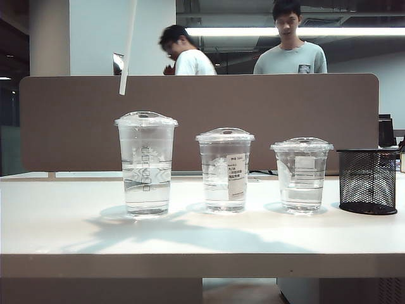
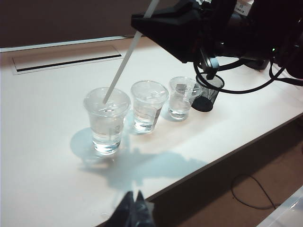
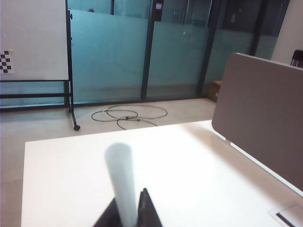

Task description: Pick up the straw and insert it into the large coffee cup.

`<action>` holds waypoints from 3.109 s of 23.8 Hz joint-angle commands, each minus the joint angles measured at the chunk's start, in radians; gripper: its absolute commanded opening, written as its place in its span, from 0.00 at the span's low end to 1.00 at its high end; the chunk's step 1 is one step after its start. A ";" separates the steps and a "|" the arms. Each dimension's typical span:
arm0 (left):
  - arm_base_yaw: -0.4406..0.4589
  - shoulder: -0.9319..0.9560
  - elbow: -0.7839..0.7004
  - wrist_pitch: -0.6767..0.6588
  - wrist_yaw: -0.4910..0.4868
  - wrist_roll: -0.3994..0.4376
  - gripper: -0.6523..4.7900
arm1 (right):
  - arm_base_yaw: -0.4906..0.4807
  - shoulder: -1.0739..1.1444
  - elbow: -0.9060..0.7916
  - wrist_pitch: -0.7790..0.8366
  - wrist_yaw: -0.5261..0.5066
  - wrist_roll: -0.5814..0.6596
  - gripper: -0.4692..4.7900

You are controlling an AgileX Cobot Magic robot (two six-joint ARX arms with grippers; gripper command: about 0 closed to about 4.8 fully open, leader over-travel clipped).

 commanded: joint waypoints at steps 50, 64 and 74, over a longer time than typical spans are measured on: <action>-0.001 0.001 0.004 0.014 0.001 0.004 0.11 | -0.029 0.268 0.003 0.022 0.053 -0.026 0.54; -0.001 0.001 0.004 0.014 0.002 0.004 0.11 | -0.034 0.058 0.002 -0.195 0.104 -0.071 0.61; -0.001 0.001 0.003 0.061 0.001 0.005 0.11 | -0.050 -0.354 -0.037 -0.381 0.196 -0.132 0.08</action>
